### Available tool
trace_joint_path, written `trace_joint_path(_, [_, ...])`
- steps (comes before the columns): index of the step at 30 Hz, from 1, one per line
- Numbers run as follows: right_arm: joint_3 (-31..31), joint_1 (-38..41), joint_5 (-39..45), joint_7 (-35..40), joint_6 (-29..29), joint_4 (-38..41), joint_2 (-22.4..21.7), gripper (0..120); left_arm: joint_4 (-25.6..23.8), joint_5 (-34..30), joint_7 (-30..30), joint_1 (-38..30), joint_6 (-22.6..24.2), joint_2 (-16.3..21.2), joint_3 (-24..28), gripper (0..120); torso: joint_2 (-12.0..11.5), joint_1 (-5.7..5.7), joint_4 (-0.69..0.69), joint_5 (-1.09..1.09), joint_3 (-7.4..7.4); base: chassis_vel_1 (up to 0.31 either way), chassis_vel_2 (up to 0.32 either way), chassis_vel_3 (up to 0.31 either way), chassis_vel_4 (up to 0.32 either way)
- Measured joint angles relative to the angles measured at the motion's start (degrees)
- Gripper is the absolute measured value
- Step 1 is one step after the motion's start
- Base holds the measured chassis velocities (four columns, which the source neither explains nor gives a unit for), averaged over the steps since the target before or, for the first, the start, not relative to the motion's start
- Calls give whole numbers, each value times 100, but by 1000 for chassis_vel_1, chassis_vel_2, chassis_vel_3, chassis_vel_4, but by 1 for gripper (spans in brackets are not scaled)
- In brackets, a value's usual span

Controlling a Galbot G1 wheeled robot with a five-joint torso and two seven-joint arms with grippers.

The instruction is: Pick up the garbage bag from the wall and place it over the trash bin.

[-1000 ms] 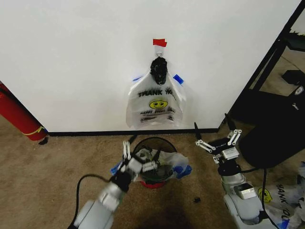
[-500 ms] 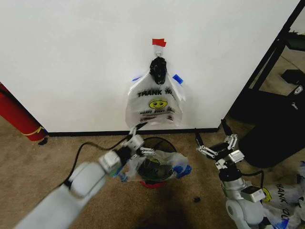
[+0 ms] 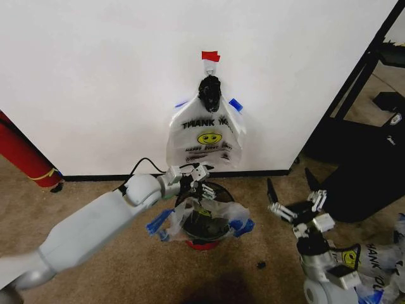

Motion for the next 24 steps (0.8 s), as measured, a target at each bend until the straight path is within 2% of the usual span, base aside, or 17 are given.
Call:
trace_joint_path(3, [43,-30,121,-535,78,-16,2,100,525,304,253,-373,73,-93,264,100,0,0,3,0,1,0,0,0,0])
trace_joint_path(8, [24,-2,88,-558,84,-14,70,100,643,504,526,-572,247,-110,556,97,0,0,3,1,0,0,0,0,0])
trace_joint_path(13, [7,-16,35,-557,123,-33,125,100,785,572,554,-632,466,-256,710,89,0,0,3,1,0,0,0,0,0])
trace_joint_path(19, [16,-153,21,-734,245,-78,158,100,1031,28,571,-750,801,-453,738,63,0,0,1,1,0,0,0,0,0])
trace_joint_path(21, [16,-173,19,-767,267,-88,161,100,1028,-3,595,-750,902,-446,734,60,0,0,1,0,0,0,0,0,0])
trace_joint_path(24, [16,-192,11,-833,298,-121,148,100,1005,34,785,-685,1045,-370,655,46,0,0,2,1,0,0,0,0,0])
